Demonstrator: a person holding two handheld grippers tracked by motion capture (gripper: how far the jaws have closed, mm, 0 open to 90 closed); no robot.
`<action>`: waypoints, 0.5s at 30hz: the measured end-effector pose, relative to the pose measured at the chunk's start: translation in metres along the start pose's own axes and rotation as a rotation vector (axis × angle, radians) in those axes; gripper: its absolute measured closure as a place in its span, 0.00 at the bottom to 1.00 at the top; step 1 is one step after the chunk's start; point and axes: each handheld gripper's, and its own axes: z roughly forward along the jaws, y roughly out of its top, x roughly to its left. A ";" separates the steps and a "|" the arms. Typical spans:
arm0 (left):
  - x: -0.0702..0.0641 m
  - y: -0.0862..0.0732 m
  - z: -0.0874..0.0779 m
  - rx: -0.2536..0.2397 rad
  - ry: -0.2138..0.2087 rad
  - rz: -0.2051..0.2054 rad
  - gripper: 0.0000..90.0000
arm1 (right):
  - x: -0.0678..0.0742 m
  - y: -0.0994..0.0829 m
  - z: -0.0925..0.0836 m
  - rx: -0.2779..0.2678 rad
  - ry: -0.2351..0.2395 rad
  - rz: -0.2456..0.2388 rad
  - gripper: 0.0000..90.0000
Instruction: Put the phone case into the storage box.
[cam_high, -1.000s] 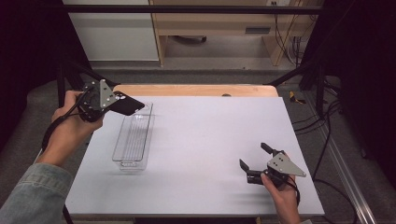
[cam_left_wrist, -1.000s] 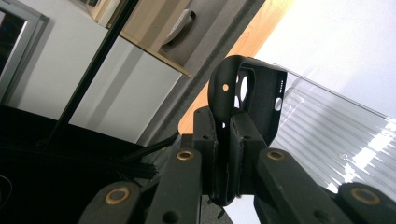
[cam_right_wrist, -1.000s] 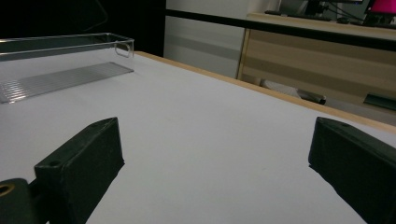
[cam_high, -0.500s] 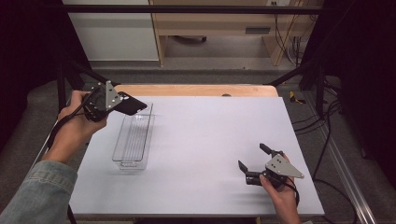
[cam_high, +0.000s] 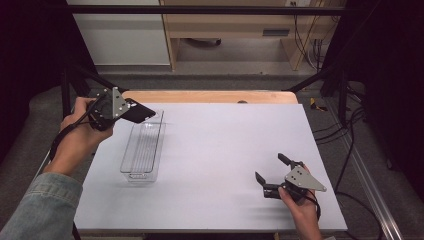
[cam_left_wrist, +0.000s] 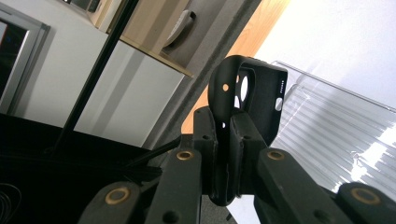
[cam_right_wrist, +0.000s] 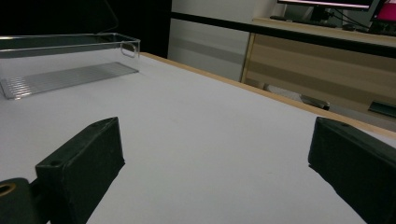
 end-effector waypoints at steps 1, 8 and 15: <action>0.000 0.000 0.000 0.001 -0.001 0.003 0.92 | 0.001 0.000 0.000 0.001 0.003 0.000 0.04; 0.000 0.002 0.000 -0.008 0.006 0.010 0.92 | 0.002 -0.001 0.000 0.000 0.003 0.010 0.04; 0.000 0.002 0.005 -0.003 0.002 0.015 0.92 | 0.001 -0.001 0.000 -0.006 0.004 0.013 0.04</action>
